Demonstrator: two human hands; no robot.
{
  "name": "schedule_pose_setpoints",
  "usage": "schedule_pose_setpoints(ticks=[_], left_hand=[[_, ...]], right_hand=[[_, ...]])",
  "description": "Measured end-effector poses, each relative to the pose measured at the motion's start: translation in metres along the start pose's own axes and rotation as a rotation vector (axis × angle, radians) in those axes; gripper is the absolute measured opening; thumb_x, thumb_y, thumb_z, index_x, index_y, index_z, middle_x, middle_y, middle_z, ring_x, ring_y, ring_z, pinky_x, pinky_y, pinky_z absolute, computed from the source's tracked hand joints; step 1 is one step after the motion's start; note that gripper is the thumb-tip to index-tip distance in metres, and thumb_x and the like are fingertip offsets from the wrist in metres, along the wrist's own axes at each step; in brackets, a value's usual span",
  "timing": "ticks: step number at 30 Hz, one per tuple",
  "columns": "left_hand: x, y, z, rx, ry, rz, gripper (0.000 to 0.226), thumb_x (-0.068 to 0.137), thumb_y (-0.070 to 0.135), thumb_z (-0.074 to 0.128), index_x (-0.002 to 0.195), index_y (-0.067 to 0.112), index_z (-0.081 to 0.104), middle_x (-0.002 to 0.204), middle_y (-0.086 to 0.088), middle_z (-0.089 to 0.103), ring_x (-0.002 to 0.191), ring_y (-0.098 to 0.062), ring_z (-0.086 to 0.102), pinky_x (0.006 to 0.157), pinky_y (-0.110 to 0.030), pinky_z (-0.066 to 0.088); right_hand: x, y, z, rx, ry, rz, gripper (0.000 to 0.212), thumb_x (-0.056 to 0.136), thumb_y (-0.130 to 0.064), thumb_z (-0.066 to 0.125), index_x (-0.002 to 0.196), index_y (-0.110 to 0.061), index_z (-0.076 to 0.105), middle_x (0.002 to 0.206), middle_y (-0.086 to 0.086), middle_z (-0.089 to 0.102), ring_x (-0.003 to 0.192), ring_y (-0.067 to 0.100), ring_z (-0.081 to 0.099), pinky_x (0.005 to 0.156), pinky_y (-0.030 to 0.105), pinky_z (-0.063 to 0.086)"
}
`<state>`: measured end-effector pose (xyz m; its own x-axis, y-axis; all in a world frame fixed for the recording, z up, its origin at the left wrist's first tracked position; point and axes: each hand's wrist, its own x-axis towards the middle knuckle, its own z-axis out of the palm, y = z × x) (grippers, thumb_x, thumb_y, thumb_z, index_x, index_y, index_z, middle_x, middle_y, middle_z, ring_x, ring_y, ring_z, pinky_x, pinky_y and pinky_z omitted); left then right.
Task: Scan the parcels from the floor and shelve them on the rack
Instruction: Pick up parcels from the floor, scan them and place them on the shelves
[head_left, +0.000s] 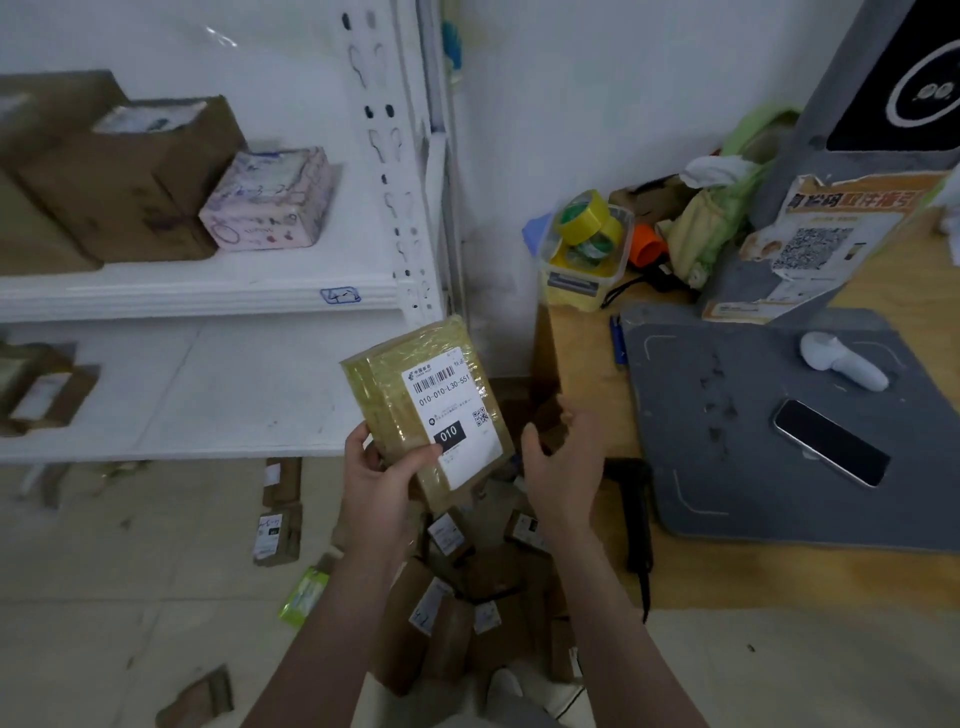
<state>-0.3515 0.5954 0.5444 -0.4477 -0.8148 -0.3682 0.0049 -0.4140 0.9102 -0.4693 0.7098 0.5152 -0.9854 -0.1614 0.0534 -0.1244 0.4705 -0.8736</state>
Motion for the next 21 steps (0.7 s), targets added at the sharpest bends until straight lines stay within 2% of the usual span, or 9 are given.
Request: schedule_pose_setpoints(ticks=[3,6,8,11,13,15,16,18,21], left_hand=[[0.002,0.015,-0.034,-0.071,0.031,0.019,0.068,0.072,-0.01,0.078,0.128,0.023,0.057,0.116,-0.004,0.072,0.109,-0.027,0.069,0.087,-0.048,0.058],[0.003,0.035,-0.083,-0.132,0.039,0.054,0.069,0.073,-0.002,0.079,0.134,0.023,0.057,0.117,-0.002,0.073,0.106,-0.026,0.071,0.073,-0.036,0.058],[0.005,0.05,-0.125,-0.179,0.061,0.061,0.072,0.072,0.004,0.079,0.138,0.019,0.055,0.119,-0.005,0.073,0.104,-0.028,0.072,0.074,-0.037,0.058],[0.004,0.072,-0.193,-0.186,0.136,0.116,0.051,0.08,0.002,0.071,0.129,0.013,0.062,0.114,-0.008,0.075,0.101,-0.029,0.073,0.076,-0.037,0.058],[0.002,0.084,-0.24,-0.203,0.187,0.132,0.048,0.079,0.005,0.071,0.126,0.011,0.063,0.114,-0.009,0.075,0.102,-0.029,0.072,0.076,-0.036,0.056],[-0.002,0.095,-0.287,-0.206,0.232,0.156,0.048,0.077,0.009,0.072,0.125,0.012,0.065,0.115,-0.009,0.075,0.103,-0.03,0.072,0.082,-0.041,0.057],[-0.004,0.1,-0.309,-0.2,0.254,0.166,0.05,0.073,0.011,0.073,0.123,0.013,0.066,0.114,-0.009,0.075,0.104,-0.03,0.072,0.087,-0.044,0.057],[-0.008,0.11,-0.353,-0.191,0.303,0.183,0.053,0.066,0.015,0.073,0.119,0.014,0.068,0.112,-0.008,0.076,0.104,-0.03,0.071,0.091,-0.046,0.055],[-0.018,0.122,-0.417,-0.195,0.352,0.194,0.054,0.065,0.018,0.072,0.118,0.016,0.069,0.11,-0.007,0.076,0.102,-0.029,0.072,0.089,-0.045,0.056]], right_hand=[[-0.015,-0.031,0.019,0.132,-0.139,0.003,0.044,0.091,-0.023,0.069,0.131,-0.024,0.052,0.118,-0.015,0.05,0.111,0.004,0.05,0.093,0.024,0.043],[-0.041,-0.059,0.046,0.211,-0.326,-0.011,0.041,0.093,-0.03,0.067,0.132,-0.024,0.053,0.118,-0.014,0.056,0.098,-0.003,0.054,0.079,0.01,0.04],[-0.064,-0.079,0.072,0.275,-0.483,-0.001,0.043,0.096,-0.032,0.062,0.136,-0.023,0.049,0.12,-0.014,0.055,0.092,-0.011,0.051,0.077,0.009,0.038],[-0.11,-0.107,0.117,0.311,-0.7,0.024,0.038,0.1,-0.035,0.055,0.135,-0.03,0.045,0.118,-0.016,0.056,0.095,-0.004,0.053,0.089,0.021,0.043],[-0.148,-0.125,0.148,0.327,-0.811,0.034,0.038,0.096,-0.049,0.054,0.132,-0.036,0.047,0.127,-0.007,0.058,0.111,0.009,0.057,0.101,0.036,0.048],[-0.189,-0.144,0.178,0.319,-0.916,0.04,0.038,0.088,-0.064,0.055,0.119,-0.042,0.052,0.129,-0.008,0.059,0.118,0.013,0.057,0.103,0.046,0.049],[-0.21,-0.153,0.194,0.337,-0.966,0.046,0.031,0.089,-0.063,0.056,0.113,-0.044,0.055,0.126,-0.009,0.062,0.114,0.01,0.06,0.1,0.045,0.051],[-0.25,-0.174,0.223,0.385,-1.035,0.074,0.015,0.097,-0.044,0.055,0.11,-0.038,0.06,0.117,-0.009,0.069,0.1,0.004,0.067,0.085,0.034,0.057],[-0.3,-0.198,0.261,0.385,-1.102,0.122,0.014,0.098,-0.035,0.057,0.108,-0.029,0.064,0.103,-0.01,0.072,0.087,0.003,0.068,0.063,0.02,0.054]])
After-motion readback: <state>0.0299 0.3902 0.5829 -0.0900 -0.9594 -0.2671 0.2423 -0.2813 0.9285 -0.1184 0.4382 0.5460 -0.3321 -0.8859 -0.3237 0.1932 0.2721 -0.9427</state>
